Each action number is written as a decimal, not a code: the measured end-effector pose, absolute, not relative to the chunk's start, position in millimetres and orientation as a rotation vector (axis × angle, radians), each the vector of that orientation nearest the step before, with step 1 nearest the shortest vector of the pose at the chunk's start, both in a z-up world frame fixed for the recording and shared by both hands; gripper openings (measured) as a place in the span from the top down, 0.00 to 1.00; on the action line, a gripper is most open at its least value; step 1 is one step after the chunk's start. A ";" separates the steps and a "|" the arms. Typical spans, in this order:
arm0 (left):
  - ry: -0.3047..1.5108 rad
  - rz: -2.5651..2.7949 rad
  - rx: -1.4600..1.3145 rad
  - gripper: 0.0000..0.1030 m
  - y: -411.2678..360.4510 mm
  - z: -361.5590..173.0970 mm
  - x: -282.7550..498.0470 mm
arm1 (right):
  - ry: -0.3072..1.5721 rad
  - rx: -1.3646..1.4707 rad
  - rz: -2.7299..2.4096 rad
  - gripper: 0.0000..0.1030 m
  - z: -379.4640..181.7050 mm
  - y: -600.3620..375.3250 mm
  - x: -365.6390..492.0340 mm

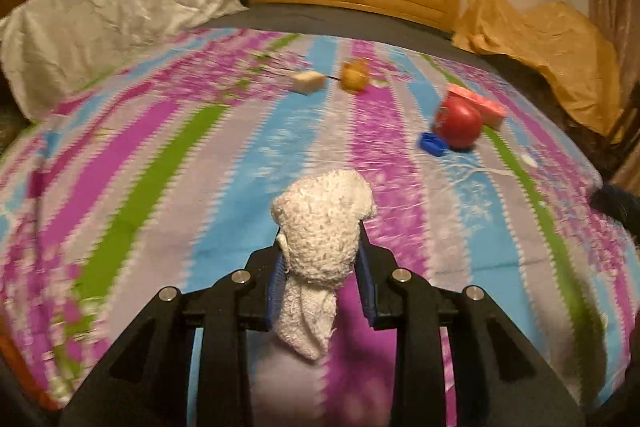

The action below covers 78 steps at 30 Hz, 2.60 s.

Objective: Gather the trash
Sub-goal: 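Grasp the white cloth with the left tool while the right tool grasps the beige sponge, then carry the white cloth and beige sponge with both tools over the green bin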

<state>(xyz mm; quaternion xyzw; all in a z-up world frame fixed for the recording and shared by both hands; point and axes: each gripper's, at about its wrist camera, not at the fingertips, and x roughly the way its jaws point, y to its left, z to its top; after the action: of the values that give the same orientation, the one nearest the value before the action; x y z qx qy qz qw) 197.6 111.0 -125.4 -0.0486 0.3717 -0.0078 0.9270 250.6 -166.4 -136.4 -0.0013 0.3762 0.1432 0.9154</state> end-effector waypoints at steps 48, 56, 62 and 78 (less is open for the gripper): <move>0.722 -0.080 0.046 0.72 38.1 -45.0 131.7 | 0.717 0.071 0.291 0.59 -42.8 -186.5 77.4; 0.632 -0.214 0.107 0.72 -48.0 11.4 110.5 | 0.560 0.118 0.143 0.59 13.2 -277.3 14.0; 0.591 -0.354 0.149 0.72 -124.8 41.0 101.0 | 0.461 0.173 -0.026 0.59 45.4 -361.1 -40.2; 0.489 -0.719 0.338 0.72 -341.3 60.3 38.1 | 0.322 0.339 -0.530 0.58 59.4 -590.3 -214.7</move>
<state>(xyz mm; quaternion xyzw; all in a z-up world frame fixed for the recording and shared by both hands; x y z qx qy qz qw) 38.1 -341.3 60.3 0.1628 0.2356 -0.3464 0.8933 -214.7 -590.3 59.4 0.1659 0.1575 -0.2595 0.9383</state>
